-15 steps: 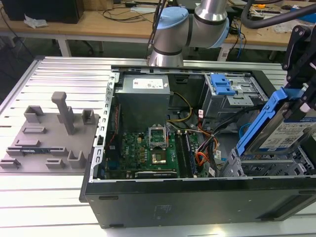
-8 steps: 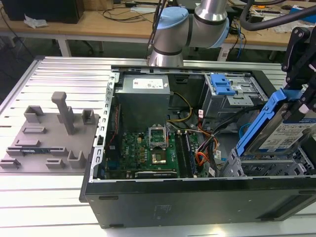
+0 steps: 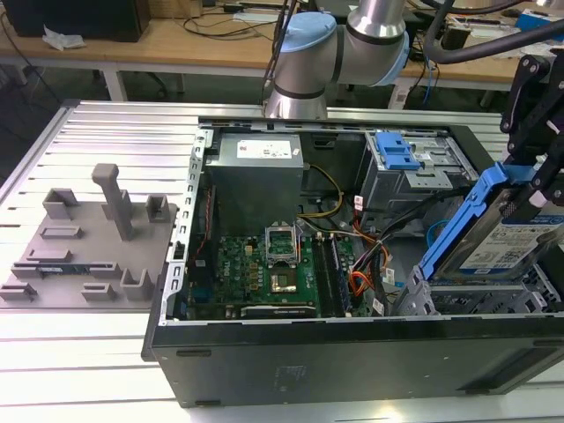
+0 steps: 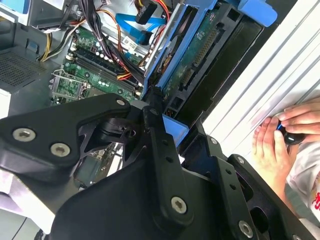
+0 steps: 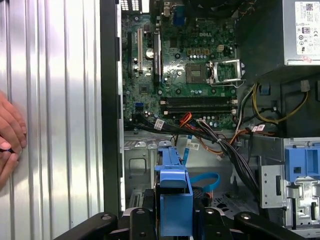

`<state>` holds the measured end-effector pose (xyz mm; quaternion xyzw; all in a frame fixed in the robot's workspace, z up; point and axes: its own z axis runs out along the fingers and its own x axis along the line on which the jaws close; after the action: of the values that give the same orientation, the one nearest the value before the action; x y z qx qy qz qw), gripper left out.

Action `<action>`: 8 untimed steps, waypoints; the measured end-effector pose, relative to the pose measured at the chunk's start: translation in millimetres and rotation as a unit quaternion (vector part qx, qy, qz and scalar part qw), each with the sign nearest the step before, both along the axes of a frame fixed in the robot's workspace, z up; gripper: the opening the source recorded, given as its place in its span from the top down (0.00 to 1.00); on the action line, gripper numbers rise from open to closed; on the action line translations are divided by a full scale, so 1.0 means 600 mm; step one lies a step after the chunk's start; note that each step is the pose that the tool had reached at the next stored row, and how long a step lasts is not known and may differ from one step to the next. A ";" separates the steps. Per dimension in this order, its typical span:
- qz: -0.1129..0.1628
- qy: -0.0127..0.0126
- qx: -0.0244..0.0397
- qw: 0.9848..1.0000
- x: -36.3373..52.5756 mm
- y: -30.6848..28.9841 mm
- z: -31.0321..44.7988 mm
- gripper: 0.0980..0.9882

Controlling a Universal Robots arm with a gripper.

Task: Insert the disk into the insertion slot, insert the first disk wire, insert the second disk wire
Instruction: 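Insert the disk into the insertion slot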

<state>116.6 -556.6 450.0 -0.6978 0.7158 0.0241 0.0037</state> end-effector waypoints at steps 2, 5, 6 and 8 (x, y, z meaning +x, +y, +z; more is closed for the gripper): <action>0.000 0.000 0.000 1.000 0.000 0.0000 -0.003 0.70; 0.000 0.000 0.000 1.000 0.000 0.0000 -0.008 0.70; 0.000 0.000 0.000 1.000 0.000 0.0000 -0.009 0.70; 0.000 0.000 0.000 1.000 0.000 0.0000 -0.012 0.70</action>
<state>116.6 -556.6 442.5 -0.6978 0.7158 0.0241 0.0037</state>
